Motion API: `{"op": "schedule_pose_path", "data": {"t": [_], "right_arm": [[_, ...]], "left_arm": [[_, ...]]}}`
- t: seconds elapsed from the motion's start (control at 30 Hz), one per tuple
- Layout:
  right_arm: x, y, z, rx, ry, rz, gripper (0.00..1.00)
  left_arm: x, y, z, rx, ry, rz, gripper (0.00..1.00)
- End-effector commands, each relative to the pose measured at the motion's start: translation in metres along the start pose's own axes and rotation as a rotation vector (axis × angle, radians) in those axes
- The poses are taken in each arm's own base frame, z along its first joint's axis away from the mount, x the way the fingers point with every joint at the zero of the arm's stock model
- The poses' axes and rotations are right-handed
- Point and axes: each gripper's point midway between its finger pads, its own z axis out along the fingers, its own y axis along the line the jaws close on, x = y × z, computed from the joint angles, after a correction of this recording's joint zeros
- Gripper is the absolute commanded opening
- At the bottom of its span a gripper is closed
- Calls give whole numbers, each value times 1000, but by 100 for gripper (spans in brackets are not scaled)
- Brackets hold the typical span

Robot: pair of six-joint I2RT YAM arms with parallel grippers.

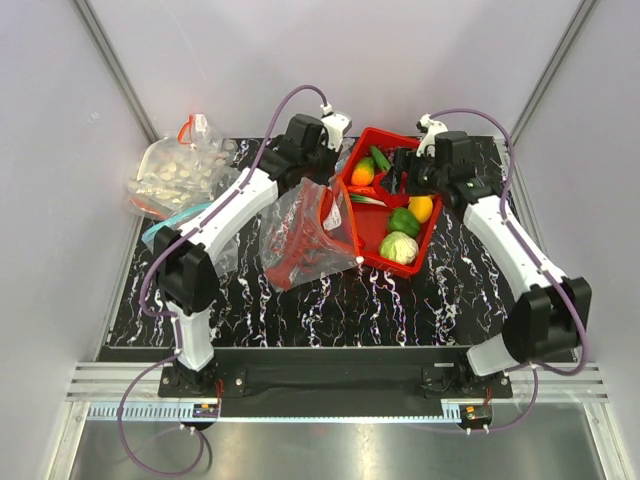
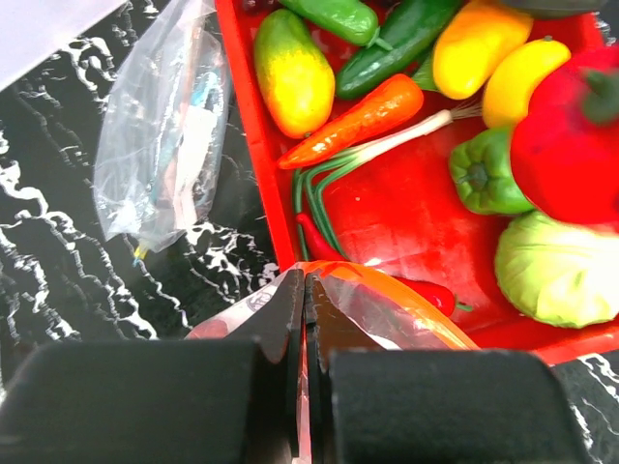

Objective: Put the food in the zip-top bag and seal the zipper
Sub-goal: Pick up the fake vegetable from the bin, then place the fake vegetable in the zipper food storage bag.

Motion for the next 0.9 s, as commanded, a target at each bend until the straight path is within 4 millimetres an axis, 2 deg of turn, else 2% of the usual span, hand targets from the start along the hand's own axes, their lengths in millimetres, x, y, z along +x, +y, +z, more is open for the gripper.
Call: {"op": "schedule_pose_path", "data": {"t": [0.0,0.03,0.07,0.13,0.17,0.23,0.27,0.3,0.37,0.4,0.47,0.5,0.53,0.6,0.63,0.7,0.77,0.8,0.87], "right_arm": [[-12,20,-15,-75,-102,53,31],[-5,16,-15,-65,-102,62,30],[-6,17,-22,-61,-120,73,31],[2,17,-24,-66,-119,75,31],[2,18,-28,-65,-126,77,32],[8,16,-28,-62,-115,82,33],[7,16,-32,-61,-123,82,33],[8,16,-33,-59,-124,83,33],[7,17,-38,-61,-145,85,34],[6,18,-40,-65,-152,85,34],[5,21,-42,-81,-159,84,35],[5,21,-43,-83,-160,85,35],[4,22,-43,-84,-160,87,36],[3,23,-45,-86,-165,90,36],[2,23,-45,-90,-169,89,36],[1,24,-46,-94,-170,92,36],[0,25,-47,-93,-175,95,36],[1,24,-46,-93,-172,92,36],[1,23,-46,-87,-168,88,36]], "left_arm": [[-44,-19,-17,124,-132,-12,0],[-42,-25,-16,140,-130,-9,0],[-41,-35,-18,154,-130,7,3],[-39,-35,-21,91,-114,34,11],[-38,-38,-21,66,-106,53,34],[-40,-33,-28,18,-99,49,65],[-42,-32,-32,12,-99,19,75],[-47,-20,-42,-61,-111,15,86],[-55,-17,-59,-84,-135,-39,94],[-67,-15,-79,-98,-180,-53,98],[-66,-16,-92,-97,-202,-83,99],[-70,-12,-107,-113,-229,-103,99],[-58,-10,-107,-130,-204,-118,99],[-50,0,-118,-198,-202,-168,99],[-33,6,-113,-230,-164,-178,99],[-18,17,-112,-264,-142,-225,99],[1,31,-102,-265,-93,-291,98],[11,28,-90,-226,-54,-305,98],[18,27,-79,-210,-19,-326,96]]}}
